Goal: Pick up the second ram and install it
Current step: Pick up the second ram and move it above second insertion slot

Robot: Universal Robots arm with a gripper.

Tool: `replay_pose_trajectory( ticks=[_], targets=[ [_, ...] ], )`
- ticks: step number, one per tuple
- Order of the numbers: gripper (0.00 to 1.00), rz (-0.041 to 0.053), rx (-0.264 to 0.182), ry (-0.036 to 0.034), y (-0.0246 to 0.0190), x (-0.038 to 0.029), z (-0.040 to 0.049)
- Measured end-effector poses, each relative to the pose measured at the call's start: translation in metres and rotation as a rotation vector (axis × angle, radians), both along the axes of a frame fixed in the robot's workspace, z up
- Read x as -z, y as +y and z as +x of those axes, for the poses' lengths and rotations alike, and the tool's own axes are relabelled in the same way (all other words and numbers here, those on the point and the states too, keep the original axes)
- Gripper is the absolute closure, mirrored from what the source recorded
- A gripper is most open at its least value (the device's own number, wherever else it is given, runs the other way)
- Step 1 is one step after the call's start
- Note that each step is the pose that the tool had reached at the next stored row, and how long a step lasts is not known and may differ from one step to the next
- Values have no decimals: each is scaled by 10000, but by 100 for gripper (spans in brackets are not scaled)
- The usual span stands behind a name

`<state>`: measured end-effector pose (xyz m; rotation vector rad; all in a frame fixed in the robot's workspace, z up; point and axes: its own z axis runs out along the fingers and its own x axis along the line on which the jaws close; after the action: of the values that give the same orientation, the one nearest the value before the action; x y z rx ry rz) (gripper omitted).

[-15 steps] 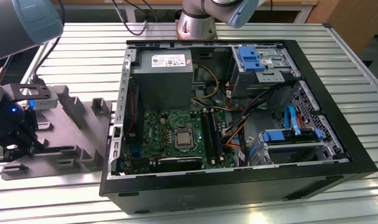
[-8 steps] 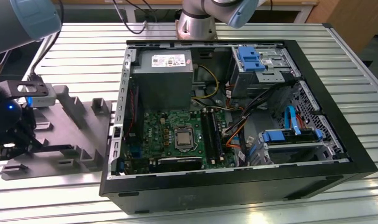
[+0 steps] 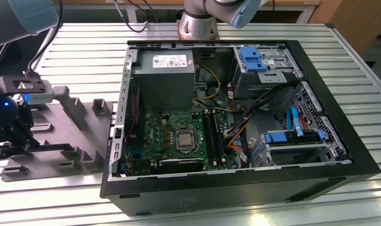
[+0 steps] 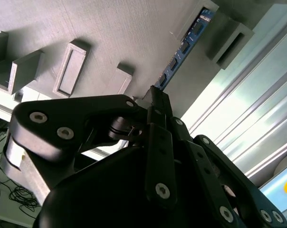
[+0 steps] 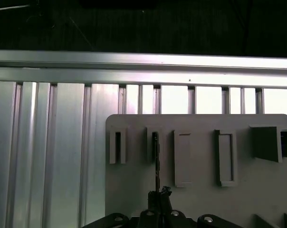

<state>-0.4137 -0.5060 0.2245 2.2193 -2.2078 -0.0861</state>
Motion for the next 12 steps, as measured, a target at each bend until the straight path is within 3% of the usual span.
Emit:
replay_pose_trajectory(
  ticks=[12],
  targets=[
    [89, 2, 0, -2, 0, -82, 0]
  ],
)
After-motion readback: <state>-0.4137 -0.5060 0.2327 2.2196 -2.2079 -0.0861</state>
